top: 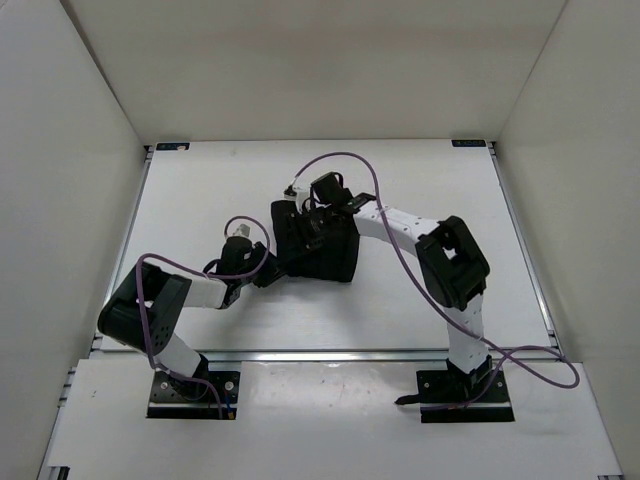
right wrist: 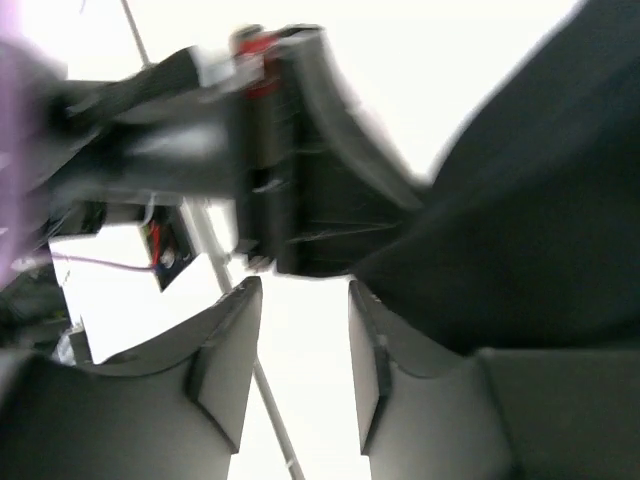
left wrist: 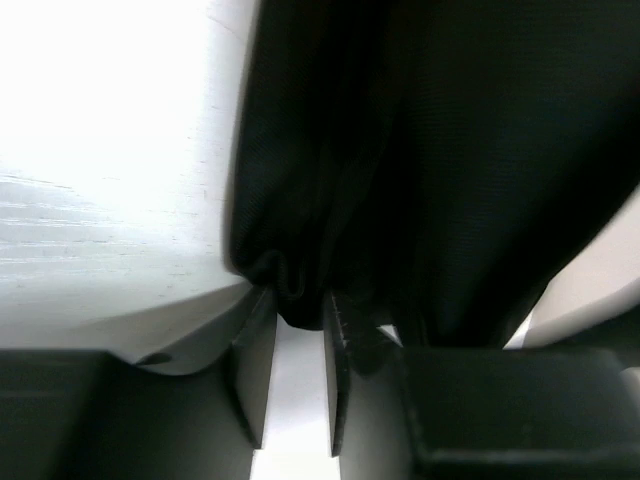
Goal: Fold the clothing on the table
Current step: Fold the skirt
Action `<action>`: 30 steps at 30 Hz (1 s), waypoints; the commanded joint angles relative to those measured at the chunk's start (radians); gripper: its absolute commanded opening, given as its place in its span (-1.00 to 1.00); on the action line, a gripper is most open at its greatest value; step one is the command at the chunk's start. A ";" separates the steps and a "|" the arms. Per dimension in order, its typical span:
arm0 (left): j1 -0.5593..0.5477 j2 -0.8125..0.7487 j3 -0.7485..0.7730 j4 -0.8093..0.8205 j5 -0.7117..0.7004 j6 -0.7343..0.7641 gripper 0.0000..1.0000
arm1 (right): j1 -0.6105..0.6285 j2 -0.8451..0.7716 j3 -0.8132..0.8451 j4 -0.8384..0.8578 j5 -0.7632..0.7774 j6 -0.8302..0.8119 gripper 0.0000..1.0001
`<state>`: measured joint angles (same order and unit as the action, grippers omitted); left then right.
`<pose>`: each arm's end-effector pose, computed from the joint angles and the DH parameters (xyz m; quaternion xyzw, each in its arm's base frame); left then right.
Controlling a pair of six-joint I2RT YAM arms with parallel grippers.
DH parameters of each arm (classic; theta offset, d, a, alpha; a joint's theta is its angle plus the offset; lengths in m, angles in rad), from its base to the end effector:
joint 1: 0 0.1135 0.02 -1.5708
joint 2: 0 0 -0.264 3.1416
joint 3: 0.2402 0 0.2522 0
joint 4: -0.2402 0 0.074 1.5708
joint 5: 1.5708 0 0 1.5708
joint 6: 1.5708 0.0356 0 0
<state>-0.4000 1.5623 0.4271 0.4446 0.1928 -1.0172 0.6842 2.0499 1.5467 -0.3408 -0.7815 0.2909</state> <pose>0.2364 -0.1073 0.1113 -0.2344 0.8704 -0.3421 0.2653 0.3338 0.3046 0.2080 -0.3016 0.8211 0.4685 0.1236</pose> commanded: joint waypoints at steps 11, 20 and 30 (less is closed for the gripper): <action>0.059 -0.346 -0.041 -0.341 -0.104 -0.011 0.19 | -0.107 -0.462 -0.353 0.369 0.074 0.037 -0.09; 0.164 -0.752 -0.036 -0.687 -0.139 0.077 0.27 | -0.068 -0.261 -0.300 0.362 0.053 0.071 -1.00; 0.171 -0.895 -0.079 -0.810 -0.115 0.114 0.30 | 0.040 -0.114 -0.149 0.192 0.254 0.008 -1.00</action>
<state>-0.2329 0.6987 0.3820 -0.3141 0.0673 -0.9207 0.7174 1.9556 1.3285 -0.1280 -0.6010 0.3355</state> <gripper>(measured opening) 0.648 0.001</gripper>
